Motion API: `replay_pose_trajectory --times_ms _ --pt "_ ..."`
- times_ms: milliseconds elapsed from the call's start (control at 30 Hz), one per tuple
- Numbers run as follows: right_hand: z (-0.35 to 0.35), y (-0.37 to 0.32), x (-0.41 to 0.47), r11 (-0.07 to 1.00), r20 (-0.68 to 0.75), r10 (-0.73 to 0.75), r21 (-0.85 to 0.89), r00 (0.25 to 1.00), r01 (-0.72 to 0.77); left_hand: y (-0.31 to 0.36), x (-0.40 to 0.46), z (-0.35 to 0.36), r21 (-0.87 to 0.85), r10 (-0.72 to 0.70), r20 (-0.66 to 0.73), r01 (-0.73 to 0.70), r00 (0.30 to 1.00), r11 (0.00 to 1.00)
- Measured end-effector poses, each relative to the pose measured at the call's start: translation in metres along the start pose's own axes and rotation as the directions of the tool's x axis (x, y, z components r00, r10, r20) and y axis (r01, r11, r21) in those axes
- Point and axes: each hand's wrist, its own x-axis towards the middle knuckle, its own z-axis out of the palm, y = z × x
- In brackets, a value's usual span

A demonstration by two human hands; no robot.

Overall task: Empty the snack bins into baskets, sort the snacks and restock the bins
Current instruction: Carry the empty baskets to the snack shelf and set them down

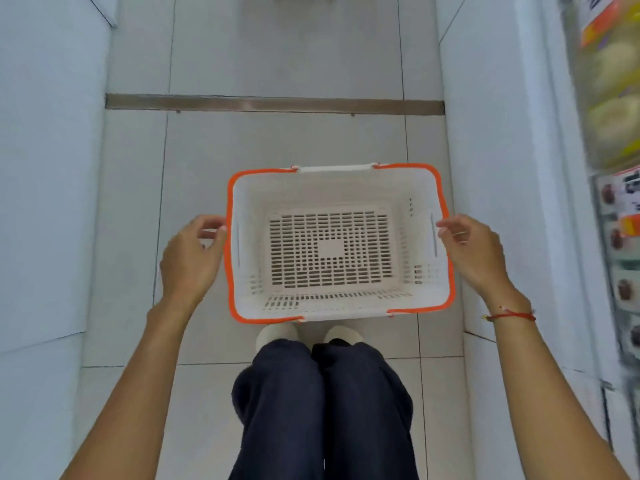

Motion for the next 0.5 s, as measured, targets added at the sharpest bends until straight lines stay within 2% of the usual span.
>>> replay_pose_trajectory --times_ms 167,333,433,500 --pt "0.07 0.069 0.057 1.0 -0.12 0.008 0.013 0.993 -0.006 -0.07 0.035 0.072 0.028 -0.04 -0.053 0.041 0.998 0.999" --pt "0.112 0.114 0.099 0.998 -0.299 -0.006 -0.06 0.954 -0.012 -0.113 0.065 0.125 -0.004 -0.143 -0.008 0.143 0.99 0.99" --pt "0.123 0.127 0.113 0.994 -0.337 0.091 -0.023 0.937 -0.105 -0.124 0.071 0.147 -0.034 -0.158 -0.002 0.158 0.987 0.987" --pt "0.125 0.133 0.118 0.986 -0.361 0.164 0.047 0.918 -0.158 -0.127 0.071 0.155 -0.037 -0.144 -0.063 0.142 0.988 0.989"
